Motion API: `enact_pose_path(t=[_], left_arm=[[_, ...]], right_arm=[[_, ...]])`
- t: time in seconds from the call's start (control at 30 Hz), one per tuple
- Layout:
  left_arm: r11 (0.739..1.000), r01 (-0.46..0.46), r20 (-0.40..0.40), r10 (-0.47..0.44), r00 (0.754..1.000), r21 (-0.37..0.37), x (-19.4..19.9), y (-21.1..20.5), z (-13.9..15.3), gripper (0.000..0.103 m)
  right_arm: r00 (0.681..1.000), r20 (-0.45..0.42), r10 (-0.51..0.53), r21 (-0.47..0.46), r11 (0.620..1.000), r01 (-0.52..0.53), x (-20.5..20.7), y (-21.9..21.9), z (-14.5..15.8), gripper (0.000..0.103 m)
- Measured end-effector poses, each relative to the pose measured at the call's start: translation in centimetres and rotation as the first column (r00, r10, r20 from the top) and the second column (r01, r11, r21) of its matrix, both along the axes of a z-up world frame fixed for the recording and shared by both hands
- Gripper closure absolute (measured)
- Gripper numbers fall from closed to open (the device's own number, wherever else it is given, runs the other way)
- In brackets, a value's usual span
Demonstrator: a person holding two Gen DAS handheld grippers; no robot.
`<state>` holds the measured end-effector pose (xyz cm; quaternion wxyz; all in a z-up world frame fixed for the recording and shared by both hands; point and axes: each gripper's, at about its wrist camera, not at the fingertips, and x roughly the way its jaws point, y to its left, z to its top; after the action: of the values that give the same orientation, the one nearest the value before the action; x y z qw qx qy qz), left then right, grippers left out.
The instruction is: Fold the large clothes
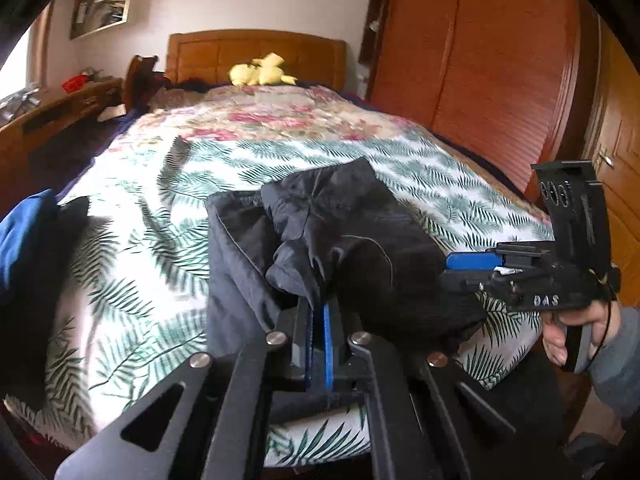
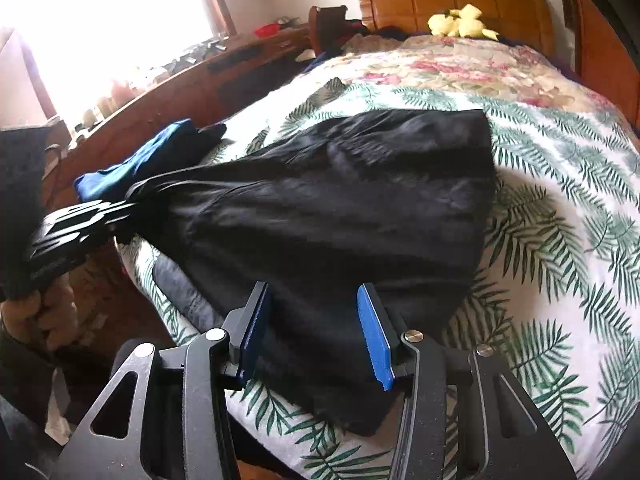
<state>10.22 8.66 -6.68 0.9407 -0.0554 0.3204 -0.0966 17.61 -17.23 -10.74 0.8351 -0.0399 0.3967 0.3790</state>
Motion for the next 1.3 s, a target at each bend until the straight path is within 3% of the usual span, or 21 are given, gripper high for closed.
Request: enact_pose_path(t=[0.1,0.23,0.37,0.63,0.8,1.0,1.13,1.3], left_arm=[[0.998,-0.054,-0.014,0.054,0.998,-0.025,-1.4,2.6,-0.5,0.101],[0.992,-0.121,-0.095,0.119,0.988,-0.02,-1.6,5.2,-3.5,0.101],[0.99,-0.14,-0.137,0.139,0.981,0.002,-1.5,5.4,-5.9,0.101],[0.992,-0.128,-0.151,0.129,0.98,0.015,-1.0,5.5,-6.7,0.101],[0.992,-0.127,-0.155,0.125,0.98,0.0,-1.1,5.5,-6.5,0.1],[0.991,-0.135,-0.18,0.134,0.975,0.005,-2.0,5.8,-5.0,0.095],[0.992,-0.113,-0.198,0.121,0.973,0.052,-3.3,5.6,-4.4,0.086],[0.994,-0.097,-0.235,0.107,0.966,0.057,-3.5,5.3,-5.7,0.08]], right_arm=[[1.0,0.023,0.002,0.002,1.0,-0.002,0.4,0.4,1.0,0.058],[0.999,0.051,0.014,-0.02,1.0,-0.013,1.7,1.3,1.8,0.058],[0.998,0.053,0.033,-0.056,0.998,-0.03,3.8,2.9,1.4,0.058],[0.997,0.073,-0.014,-0.167,0.986,0.026,10.9,4.9,-1.1,0.057],[0.995,0.061,-0.078,-0.206,0.974,0.089,16.6,4.9,-2.4,0.04],[0.987,-0.109,-0.118,-0.16,0.982,0.1,21.9,4.8,-4.8,0.03],[0.987,-0.107,-0.119,-0.178,0.979,0.099,21.9,5.5,-5.8,0.025],[0.988,-0.102,-0.119,-0.174,0.98,0.1,21.4,5.7,-6.5,0.02]])
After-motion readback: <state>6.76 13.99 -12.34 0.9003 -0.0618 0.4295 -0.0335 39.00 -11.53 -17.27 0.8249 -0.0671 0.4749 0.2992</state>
